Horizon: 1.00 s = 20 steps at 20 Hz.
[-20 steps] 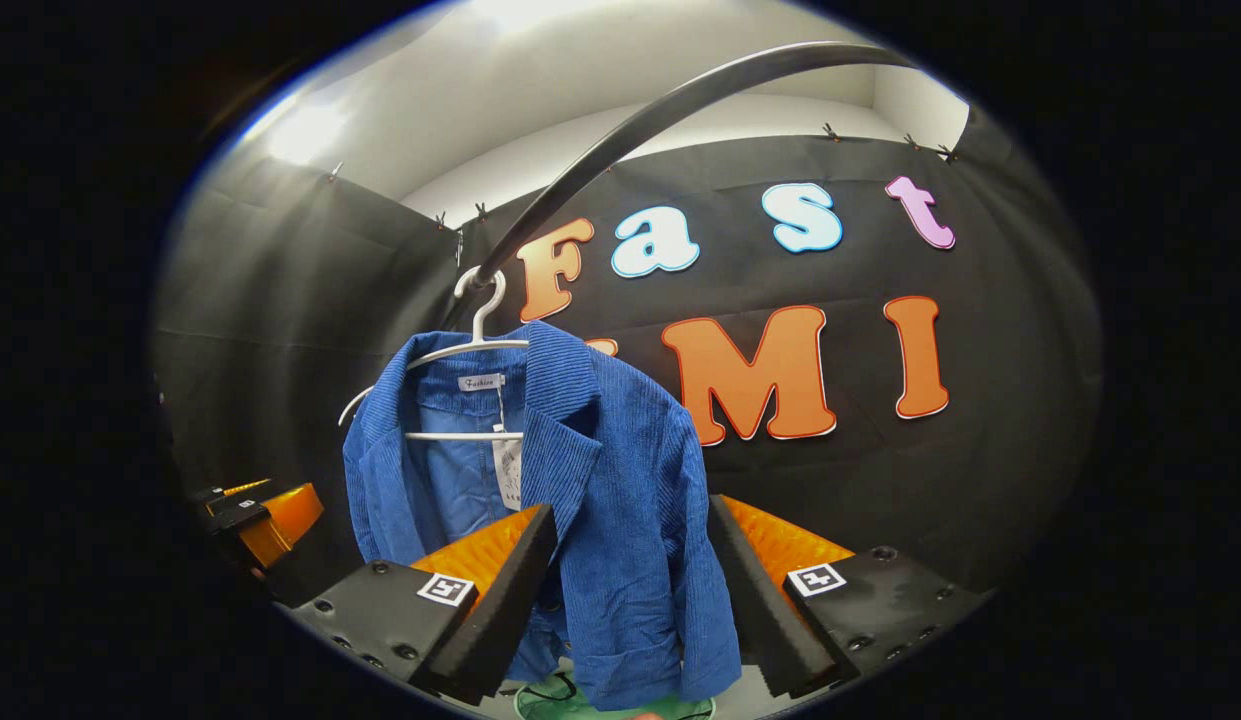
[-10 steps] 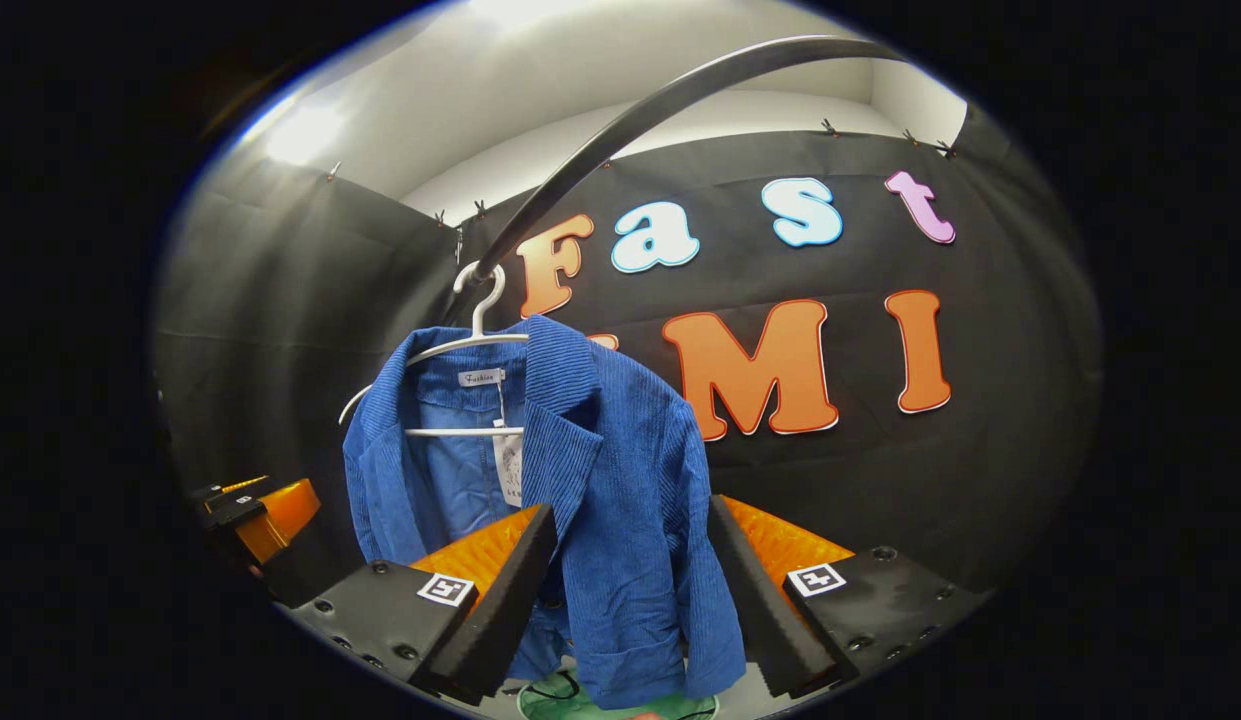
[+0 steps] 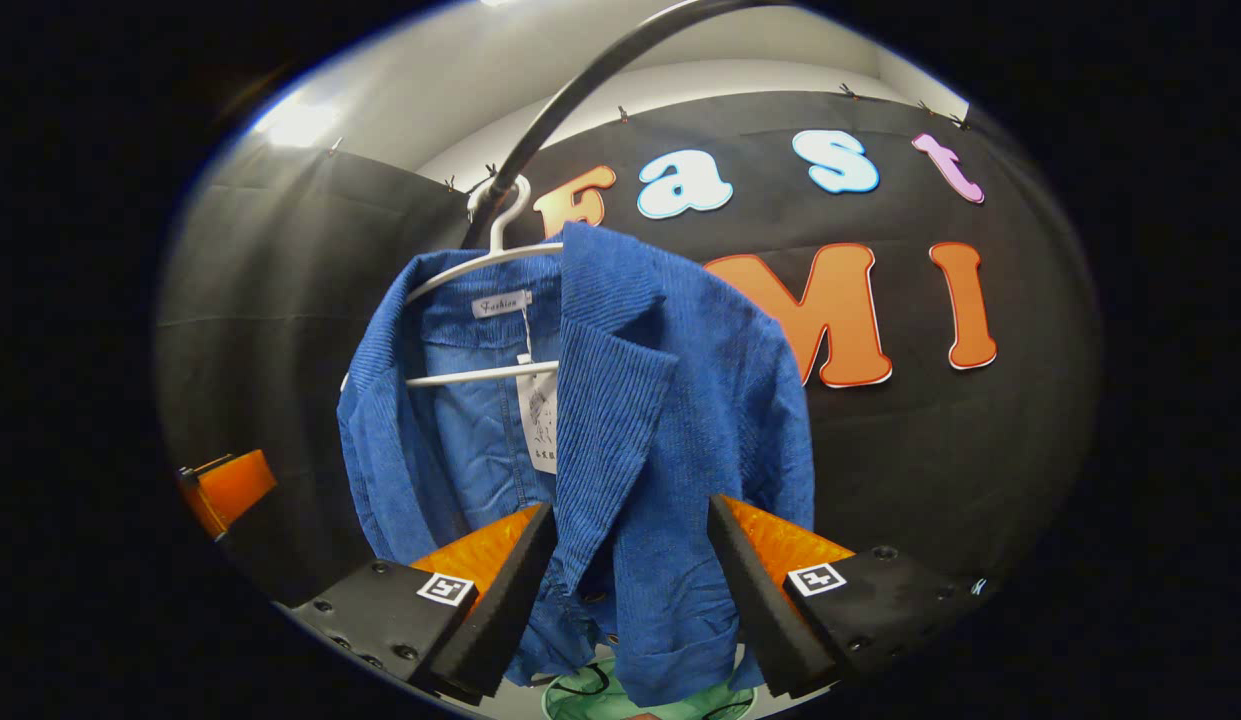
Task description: Grasp the clothes on the hanger with both hands and then place them into the laundry hamper below.
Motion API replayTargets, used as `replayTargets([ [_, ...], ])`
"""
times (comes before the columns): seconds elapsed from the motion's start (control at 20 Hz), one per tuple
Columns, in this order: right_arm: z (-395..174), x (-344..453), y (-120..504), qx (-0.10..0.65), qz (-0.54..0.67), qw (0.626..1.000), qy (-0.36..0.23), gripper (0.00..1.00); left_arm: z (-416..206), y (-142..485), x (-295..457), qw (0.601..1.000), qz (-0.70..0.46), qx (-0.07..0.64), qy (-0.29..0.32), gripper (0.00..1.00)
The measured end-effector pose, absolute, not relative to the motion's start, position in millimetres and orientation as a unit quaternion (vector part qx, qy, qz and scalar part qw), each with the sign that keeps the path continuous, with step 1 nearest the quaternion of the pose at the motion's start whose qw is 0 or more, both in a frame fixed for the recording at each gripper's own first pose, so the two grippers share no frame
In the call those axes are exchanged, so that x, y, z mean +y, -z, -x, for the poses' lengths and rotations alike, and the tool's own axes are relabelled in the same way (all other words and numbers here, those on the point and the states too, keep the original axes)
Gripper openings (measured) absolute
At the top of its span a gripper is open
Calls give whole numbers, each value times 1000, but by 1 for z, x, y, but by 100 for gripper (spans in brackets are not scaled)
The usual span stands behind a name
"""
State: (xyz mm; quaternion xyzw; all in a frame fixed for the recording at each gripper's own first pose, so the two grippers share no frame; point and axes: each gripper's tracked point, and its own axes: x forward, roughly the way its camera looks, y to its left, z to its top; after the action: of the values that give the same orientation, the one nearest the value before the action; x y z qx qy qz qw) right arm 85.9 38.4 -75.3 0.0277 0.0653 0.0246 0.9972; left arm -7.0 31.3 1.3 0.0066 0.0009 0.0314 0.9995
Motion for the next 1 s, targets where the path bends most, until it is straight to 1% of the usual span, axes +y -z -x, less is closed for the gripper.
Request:
replayTargets([
  [0.1, -107, 50, 92, 84, -27, 996, -17, 98, 8, 0, 40, 999, -11, 3, -39, 95],
  [0.15, -117, 50, 102, 94, -27, 995, 0, 98, 7, 0, 45, 999, -13, 5, -44, 92],
  [0.25, -133, 50, 116, 107, -39, 993, 22, 99, 6, 1, 54, 999, -13, 6, -51, 92],
  [0.3, -139, 48, 122, 111, -42, 992, 33, 99, 4, 2, 58, 998, -14, 7, -56, 95],
  [0.35, -140, 40, 126, 113, -40, 992, 48, 99, 4, 3, 61, 998, -14, 7, -58, 92],
  [0.45, -143, 19, 125, 108, -34, 991, 78, 100, 2, 4, 61, 998, -12, 8, -54, 92],
  [0.5, -143, 11, 123, 105, -38, 990, 81, 100, 1, 5, 59, 999, -10, 8, -49, 92],
  [0.55, -144, 2, 121, 102, -45, 991, 78, 92, -2, 7, 58, 999, -7, 8, -42, 92],
  [0.65, -141, -14, 117, 93, -53, 992, 67, 57, -5, 11, 47, 1000, -1, 10, -24, 92],
  [0.7, -138, -24, 113, 86, -48, 992, 73, 39, -8, 14, 41, 1000, 1, 12, -17, 92],
  [0.75, -134, -31, 109, 77, -41, 994, 73, 21, -12, 13, 36, 1000, 2, 14, -7, 95],
  [0.8, -131, -31, 104, 72, -30, 995, 58, 3, -14, 15, 28, 1000, 6, 16, 3, 92],
  [0.85, -126, -30, 100, 65, -19, 997, 47, 10, -15, 16, 19, 1000, 10, 18, 12, 92],
  [1.0, -104, -27, 83, 39, 15, 999, 26, 10, -23, 28, -7, 998, 30, 28, 40, 92],
])
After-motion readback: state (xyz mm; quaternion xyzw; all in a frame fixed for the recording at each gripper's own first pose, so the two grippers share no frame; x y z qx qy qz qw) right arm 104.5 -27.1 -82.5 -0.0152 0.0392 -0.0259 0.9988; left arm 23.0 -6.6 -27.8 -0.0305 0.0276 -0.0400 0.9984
